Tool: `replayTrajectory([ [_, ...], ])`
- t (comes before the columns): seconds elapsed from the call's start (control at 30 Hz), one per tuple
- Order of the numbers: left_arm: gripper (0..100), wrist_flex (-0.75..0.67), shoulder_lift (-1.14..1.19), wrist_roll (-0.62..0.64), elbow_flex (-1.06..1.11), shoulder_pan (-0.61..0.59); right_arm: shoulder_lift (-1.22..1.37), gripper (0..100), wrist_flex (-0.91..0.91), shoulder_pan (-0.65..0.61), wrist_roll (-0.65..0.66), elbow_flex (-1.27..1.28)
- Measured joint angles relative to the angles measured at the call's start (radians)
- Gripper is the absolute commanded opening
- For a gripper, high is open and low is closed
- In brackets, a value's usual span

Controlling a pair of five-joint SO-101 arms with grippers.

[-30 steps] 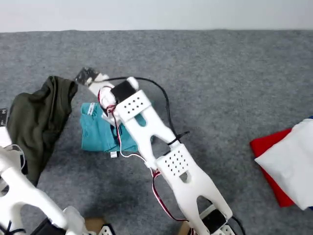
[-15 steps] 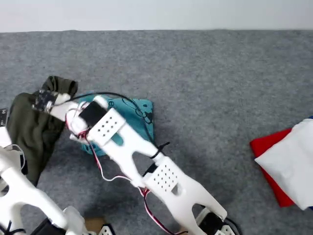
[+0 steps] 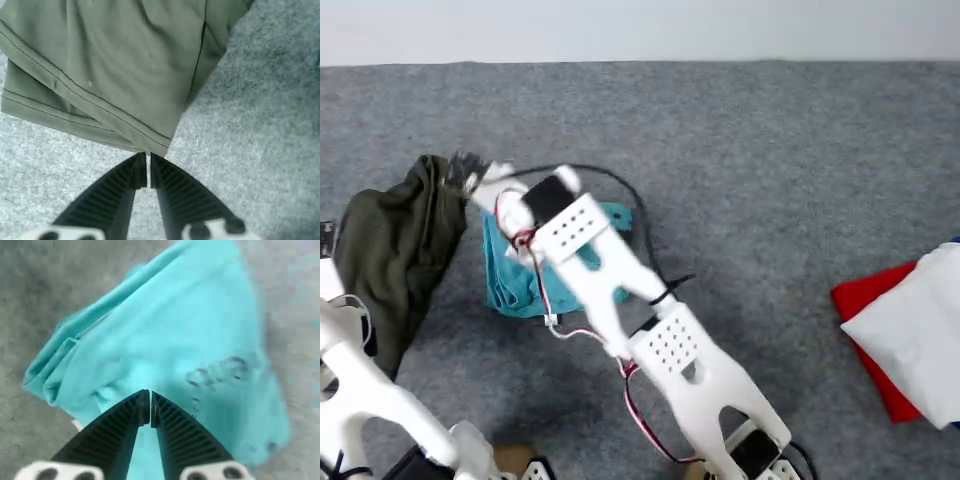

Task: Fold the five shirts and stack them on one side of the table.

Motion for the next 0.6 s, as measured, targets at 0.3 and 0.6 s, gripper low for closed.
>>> replayTrajectory([
  [0.3, 3, 0.0, 0.0, -0.002, 0.0, 0.0, 0.071, 1.0, -0.084, -0.212, 0.002, -0.012],
  [0.6, 3, 0.014, 0.0, 0.003, -0.005, 0.044, -0.109, 1.1, 0.015, -0.109, 0.002, -0.193],
])
